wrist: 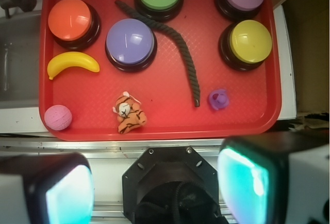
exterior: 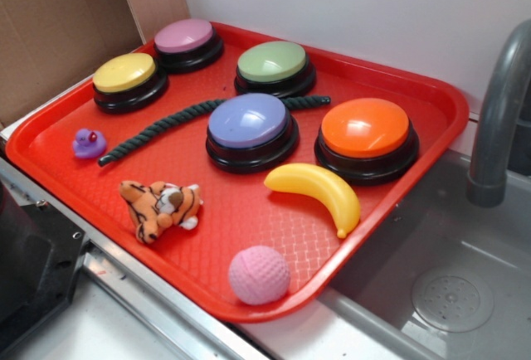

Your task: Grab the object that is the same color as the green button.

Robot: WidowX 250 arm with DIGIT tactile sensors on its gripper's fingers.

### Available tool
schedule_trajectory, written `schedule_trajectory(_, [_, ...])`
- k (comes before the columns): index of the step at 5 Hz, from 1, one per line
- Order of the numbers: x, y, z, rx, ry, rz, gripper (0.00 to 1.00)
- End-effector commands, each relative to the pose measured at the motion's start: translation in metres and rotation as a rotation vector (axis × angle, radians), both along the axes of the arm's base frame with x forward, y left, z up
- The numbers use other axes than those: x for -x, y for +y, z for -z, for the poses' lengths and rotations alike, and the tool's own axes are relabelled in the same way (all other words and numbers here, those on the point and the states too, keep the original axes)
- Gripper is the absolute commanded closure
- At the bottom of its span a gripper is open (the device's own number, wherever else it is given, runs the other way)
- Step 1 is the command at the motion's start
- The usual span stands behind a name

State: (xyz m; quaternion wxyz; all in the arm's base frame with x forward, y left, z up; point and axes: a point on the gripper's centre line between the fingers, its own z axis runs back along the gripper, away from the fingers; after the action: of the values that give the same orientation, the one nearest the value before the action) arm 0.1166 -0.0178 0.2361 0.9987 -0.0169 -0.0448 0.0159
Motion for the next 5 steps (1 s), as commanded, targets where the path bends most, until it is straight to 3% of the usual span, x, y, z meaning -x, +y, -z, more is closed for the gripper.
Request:
schedule_trajectory(1, [0.0,0.0,0.0,0.0,0.0,0.0,0.0])
schedule_trajectory(2, [-0.017,0.022,0.021,0.007,0.014,-0.054,0.0])
schedule_trajectory(3, [-0.038,0.037,0.038,-0.032,-0.004,-0.063,0.0])
schedule_trajectory(5, [-0.067,0.059,0.092,-0.048,-0.097,-0.029,0.0])
